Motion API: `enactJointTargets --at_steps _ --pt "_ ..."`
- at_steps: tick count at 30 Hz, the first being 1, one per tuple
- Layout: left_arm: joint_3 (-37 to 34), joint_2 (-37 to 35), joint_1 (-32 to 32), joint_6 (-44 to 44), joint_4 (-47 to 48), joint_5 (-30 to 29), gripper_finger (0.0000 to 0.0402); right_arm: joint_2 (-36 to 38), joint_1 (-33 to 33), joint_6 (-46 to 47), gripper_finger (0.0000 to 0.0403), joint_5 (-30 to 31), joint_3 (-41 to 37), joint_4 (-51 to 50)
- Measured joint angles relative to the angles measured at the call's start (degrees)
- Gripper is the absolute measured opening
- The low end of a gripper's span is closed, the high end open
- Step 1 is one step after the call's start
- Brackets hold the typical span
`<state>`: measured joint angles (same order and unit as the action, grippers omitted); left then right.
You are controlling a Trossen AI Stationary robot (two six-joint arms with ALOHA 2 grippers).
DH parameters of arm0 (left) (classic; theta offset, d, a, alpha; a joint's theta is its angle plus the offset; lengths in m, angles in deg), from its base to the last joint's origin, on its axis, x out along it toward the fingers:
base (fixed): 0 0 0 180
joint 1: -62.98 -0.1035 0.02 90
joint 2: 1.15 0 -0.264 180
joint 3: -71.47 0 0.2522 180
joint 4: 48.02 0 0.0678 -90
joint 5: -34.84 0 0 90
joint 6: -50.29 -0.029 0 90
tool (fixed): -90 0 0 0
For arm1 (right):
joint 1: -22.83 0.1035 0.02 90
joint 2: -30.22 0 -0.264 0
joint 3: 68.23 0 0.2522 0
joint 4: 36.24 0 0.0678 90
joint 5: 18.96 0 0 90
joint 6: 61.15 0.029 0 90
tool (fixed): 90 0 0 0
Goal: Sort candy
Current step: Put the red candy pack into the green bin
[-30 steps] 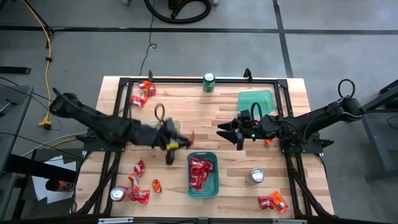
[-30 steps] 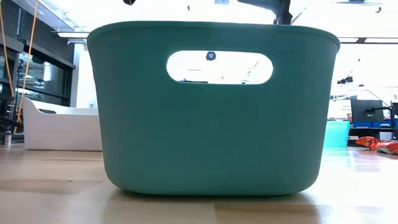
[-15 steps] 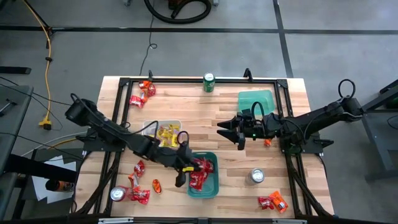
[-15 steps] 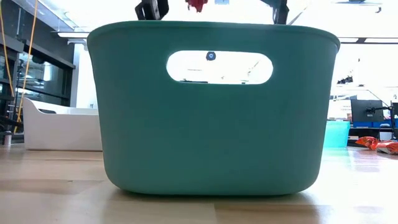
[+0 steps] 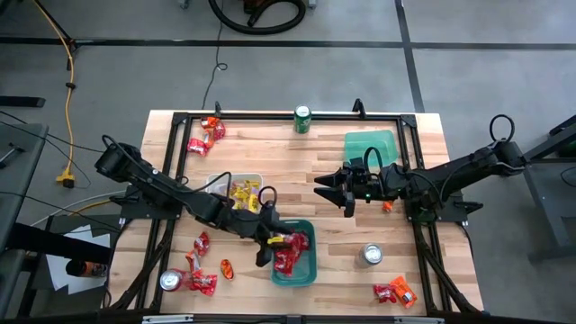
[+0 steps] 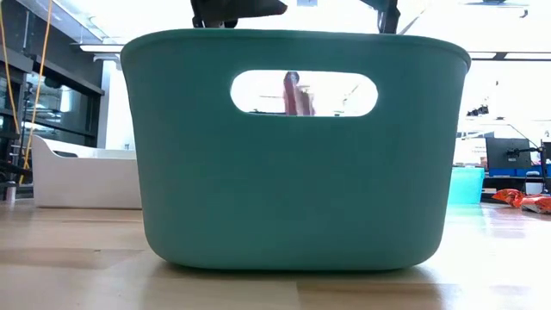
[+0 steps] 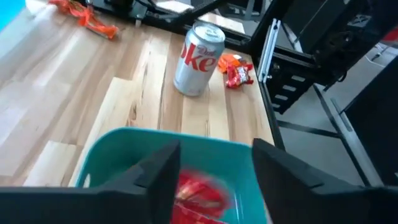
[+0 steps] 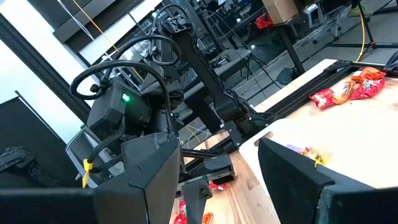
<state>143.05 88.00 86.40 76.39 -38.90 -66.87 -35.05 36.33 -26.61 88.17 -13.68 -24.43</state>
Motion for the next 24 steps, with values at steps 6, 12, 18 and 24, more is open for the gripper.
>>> enactJointTargets --at_steps 6,12,18,24 --pt "0.0 -2.71 -1.46 -0.16 2.67 6.24 0.0244 0.0 0.0 -0.01 0.0213 0.0 0.0 0.06" --pt "0.0 -13.24 -4.69 -2.93 6.07 5.5 0.0252 0.0 0.0 -0.08 0.0213 0.02 -0.02 4.24" --pt "0.09 -23.65 -6.04 -10.86 5.97 -5.07 0.0252 0.02 0.0 -3.57 0.0213 0.05 0.0 11.85" --pt "-6.5 -29.03 -6.06 -11.85 -1.54 -9.64 0.0252 0.02 0.0 -4.94 0.0213 0.03 0.0 14.01"
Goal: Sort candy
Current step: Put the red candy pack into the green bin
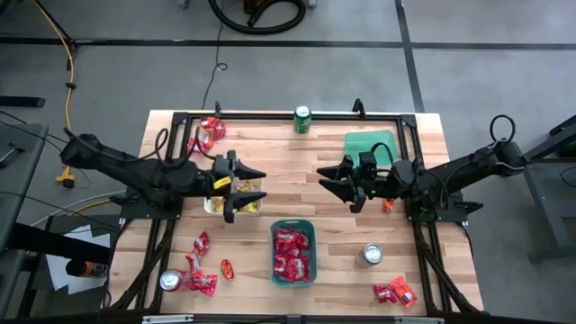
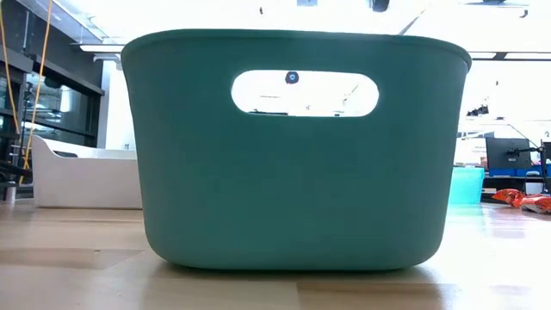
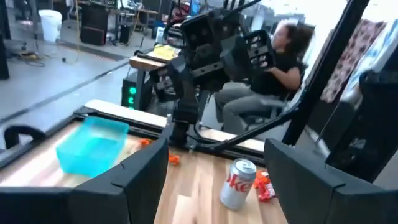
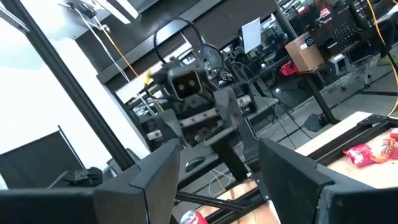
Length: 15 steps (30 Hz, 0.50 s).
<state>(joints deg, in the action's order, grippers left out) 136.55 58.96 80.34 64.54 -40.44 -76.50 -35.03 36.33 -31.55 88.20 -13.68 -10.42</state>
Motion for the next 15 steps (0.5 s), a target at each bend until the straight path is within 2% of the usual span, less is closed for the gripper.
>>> enactJointTargets --at_steps 6,15 --pt "-9.36 -1.87 0.0 7.36 -10.21 -0.43 0.0252 0.0 0.02 -0.14 0.0213 -0.49 0.0 0.0" --pt "-10.17 -1.89 0.0 6.91 -10.53 -0.6 0.0252 0.0 -0.02 -0.3 0.0213 -0.62 -0.02 -0.09"
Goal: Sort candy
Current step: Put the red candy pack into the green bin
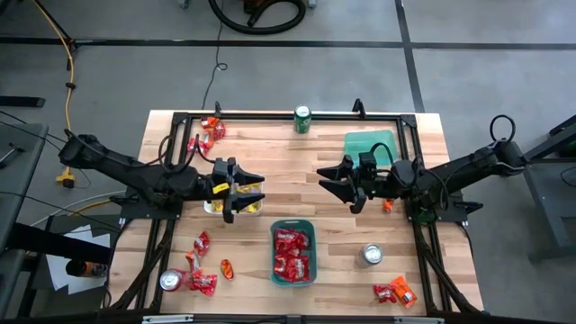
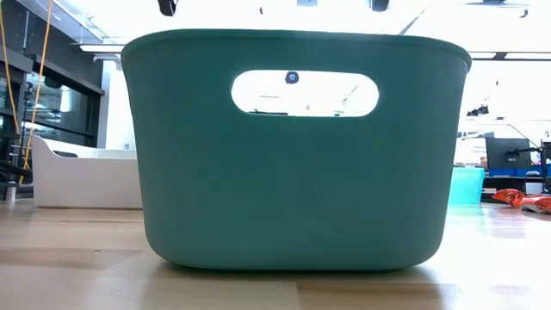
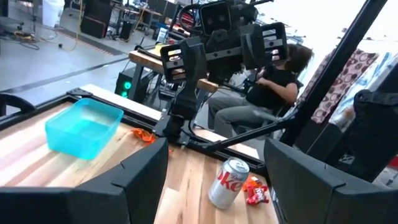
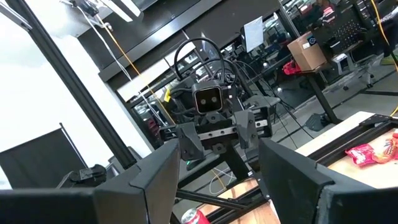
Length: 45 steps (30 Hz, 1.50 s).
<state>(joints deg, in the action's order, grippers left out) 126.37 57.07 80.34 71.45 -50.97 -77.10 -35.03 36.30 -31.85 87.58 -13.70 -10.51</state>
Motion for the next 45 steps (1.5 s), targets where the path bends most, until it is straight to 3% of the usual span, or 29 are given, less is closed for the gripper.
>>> enactJointTargets --at_steps 10,14,17,22,26,31,35,41,45 --pt "0.0 0.0 -0.11 -2.24 0.42 -0.03 0.0252 0.0 0.0 0.0 0.0213 -0.08 0.01 -1.02" --pt "0.0 0.0 -0.11 -2.26 0.49 -1.06 0.0252 0.29 0.06 1.08 0.0213 -4.81 0.01 -4.74" --pt "0.0 0.0 -0.11 -2.26 0.5 -1.31 0.0252 0.96 1.31 4.26 0.0213 -7.89 2.21 -12.37" --pt "0.02 0.02 -0.11 -2.28 0.59 -1.39 0.0252 1.09 3.94 4.25 0.0213 -8.2 9.25 -32.8" --pt "0.02 0.04 -0.11 -2.28 0.66 -1.49 0.0252 1.14 6.1 8.22 0.0213 -8.9 13.42 -43.69" --pt "0.02 0.04 -0.11 -2.3 1.95 -1.49 0.0252 1.14 11.77 19.76 0.0213 -14.95 16.12 -50.74" --pt "0.02 0.04 -0.11 -2.3 2.74 -1.49 0.0252 1.05 20.26 31.91 0.0213 -16.09 16.32 -51.1" --pt "0.02 0.04 -0.11 -2.3 3.39 -1.47 0.0252 -2.02 35.31 49.13 0.0213 -8.99 16.35 -51.01" --pt "0.02 0.04 -0.11 -2.3 3.45 -1.46 0.0252 -7.18 42.38 60.29 0.0213 -8.81 16.35 -51.05"
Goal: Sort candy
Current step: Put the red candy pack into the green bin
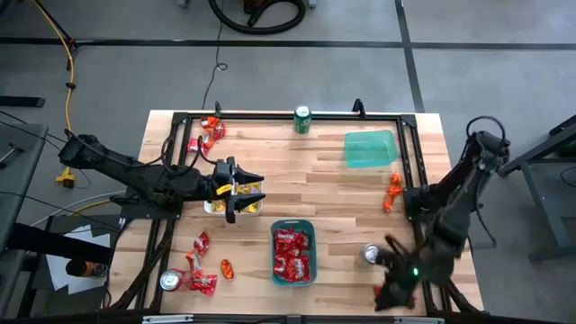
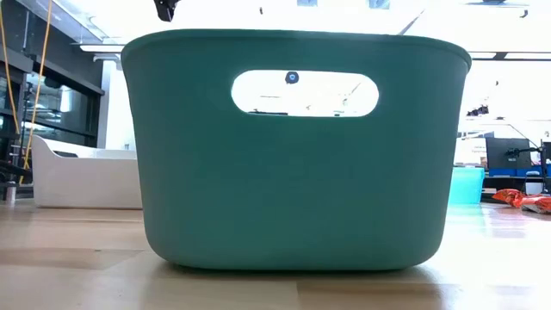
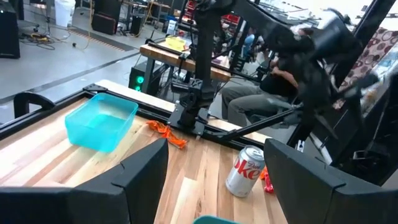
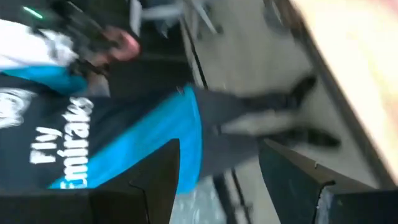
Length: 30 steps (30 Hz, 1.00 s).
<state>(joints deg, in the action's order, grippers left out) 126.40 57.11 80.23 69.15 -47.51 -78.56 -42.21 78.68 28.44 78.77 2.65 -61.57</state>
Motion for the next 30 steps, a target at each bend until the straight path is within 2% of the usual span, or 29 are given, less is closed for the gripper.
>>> enactJointTargets --at_steps 4,8,14,21,30 --pt "0.0 0.02 0.0 0.0 0.02 -0.02 0.0252 -6.25 3.7 8.59 0.0213 -6.5 0.0 -2.74" --pt "0.0 0.01 0.0 0.0 0.07 -1.16 0.0252 -11.85 5.33 11.11 0.0213 -10.28 -0.02 -7.15" --pt "0.0 0.0 0.0 0.01 0.13 -1.38 0.0252 -16.43 5.33 11.12 0.0213 -8.63 -0.02 -13.65" --pt "0.0 0.0 0.0 0.02 0.15 -1.4 0.0252 -18.41 5.27 14.53 0.0213 -8.31 -0.02 -22.91" --pt "0.0 0.01 0.0 0.04 0.2 -1.43 0.0252 -21.96 5.36 14.86 0.0213 -9.64 -0.02 -23.41"
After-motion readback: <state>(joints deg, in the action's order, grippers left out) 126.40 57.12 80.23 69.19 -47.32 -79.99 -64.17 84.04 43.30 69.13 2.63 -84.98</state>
